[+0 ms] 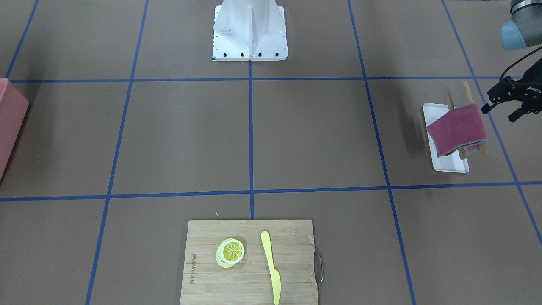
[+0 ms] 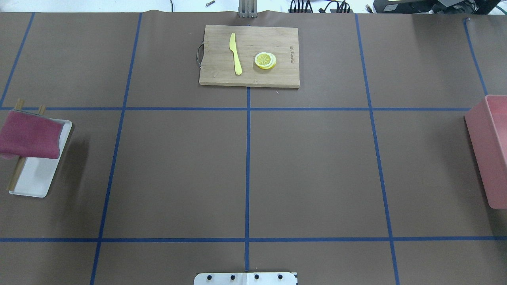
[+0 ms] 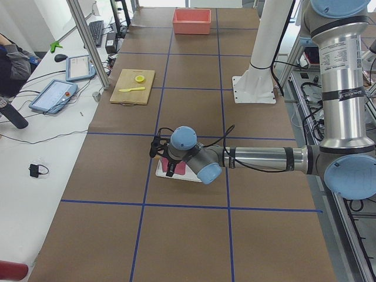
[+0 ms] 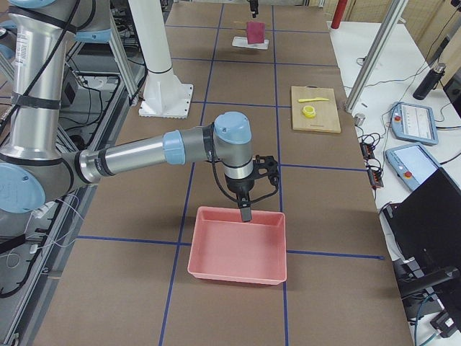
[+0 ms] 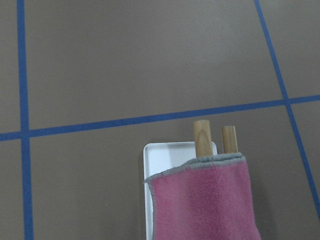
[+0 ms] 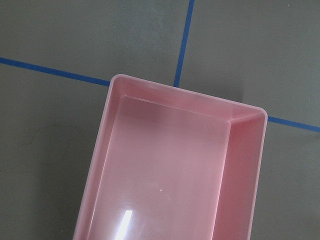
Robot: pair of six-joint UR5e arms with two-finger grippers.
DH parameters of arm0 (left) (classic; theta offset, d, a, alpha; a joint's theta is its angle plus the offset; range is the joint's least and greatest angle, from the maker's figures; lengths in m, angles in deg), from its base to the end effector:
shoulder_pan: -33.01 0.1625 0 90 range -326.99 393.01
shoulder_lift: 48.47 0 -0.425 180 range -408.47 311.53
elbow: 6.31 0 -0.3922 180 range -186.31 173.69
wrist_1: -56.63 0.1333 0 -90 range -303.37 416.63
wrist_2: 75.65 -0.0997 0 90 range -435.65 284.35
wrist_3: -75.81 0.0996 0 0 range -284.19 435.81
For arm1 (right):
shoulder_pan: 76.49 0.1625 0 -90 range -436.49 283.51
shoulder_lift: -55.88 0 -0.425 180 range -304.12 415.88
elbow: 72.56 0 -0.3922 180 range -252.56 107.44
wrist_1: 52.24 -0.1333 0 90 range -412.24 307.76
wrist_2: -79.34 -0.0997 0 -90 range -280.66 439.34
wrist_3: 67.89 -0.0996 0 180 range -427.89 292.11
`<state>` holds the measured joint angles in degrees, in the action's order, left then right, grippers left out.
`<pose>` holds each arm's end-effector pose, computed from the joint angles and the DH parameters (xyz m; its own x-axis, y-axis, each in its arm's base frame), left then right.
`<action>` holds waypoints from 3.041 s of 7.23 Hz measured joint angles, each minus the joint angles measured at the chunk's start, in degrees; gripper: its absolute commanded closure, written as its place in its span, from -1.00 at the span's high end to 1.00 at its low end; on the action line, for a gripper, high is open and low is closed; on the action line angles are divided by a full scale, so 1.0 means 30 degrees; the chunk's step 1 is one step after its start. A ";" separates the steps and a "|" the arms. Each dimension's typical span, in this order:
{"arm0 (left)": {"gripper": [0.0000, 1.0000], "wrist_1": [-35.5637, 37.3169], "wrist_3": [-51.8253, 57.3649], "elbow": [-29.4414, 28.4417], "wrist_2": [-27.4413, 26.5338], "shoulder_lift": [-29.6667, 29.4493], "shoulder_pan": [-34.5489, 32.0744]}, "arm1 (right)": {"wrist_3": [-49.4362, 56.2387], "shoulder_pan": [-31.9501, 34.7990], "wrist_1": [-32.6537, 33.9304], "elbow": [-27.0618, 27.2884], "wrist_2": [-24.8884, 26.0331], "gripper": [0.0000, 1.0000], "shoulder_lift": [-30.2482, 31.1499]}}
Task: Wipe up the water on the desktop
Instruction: 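Close the left gripper on the pink towel hanging on the rack, then lift the pink towel with the left gripper while the right arm reaches toward it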
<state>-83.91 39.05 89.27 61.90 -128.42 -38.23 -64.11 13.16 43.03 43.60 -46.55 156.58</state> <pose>0.0831 -0.4306 0.5864 0.5086 0.1839 -0.8411 0.1014 0.9573 0.2706 0.0724 -0.4120 0.5373 0.8073 -0.1733 0.5641 0.0594 0.9749 0.2146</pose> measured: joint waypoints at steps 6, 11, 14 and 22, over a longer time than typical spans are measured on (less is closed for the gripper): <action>-0.61 -0.0932 -0.0556 -0.0014 0.0086 0.0077 0.1036 | 0.0000 0.0000 0.0002 -0.0049 0.0038 1.00 0.0008; -1.00 -0.0967 -0.0481 0.0015 0.0100 0.0104 0.0902 | 0.0000 0.0000 0.0001 -0.0049 0.0038 1.00 0.0008; -1.00 -0.0818 -0.0508 0.0071 0.0794 -0.0074 -0.0033 | 0.0006 0.0000 -0.0017 -0.0016 -0.0014 1.00 -0.0010; -1.00 0.0332 -0.6638 0.0728 0.1179 -0.4442 -0.2703 | -0.0048 -0.0080 -0.0057 0.0867 -0.0247 0.99 -0.0351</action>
<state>-82.92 19.13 91.45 65.43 -141.75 -46.34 -64.25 12.92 42.85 46.20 -47.29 155.53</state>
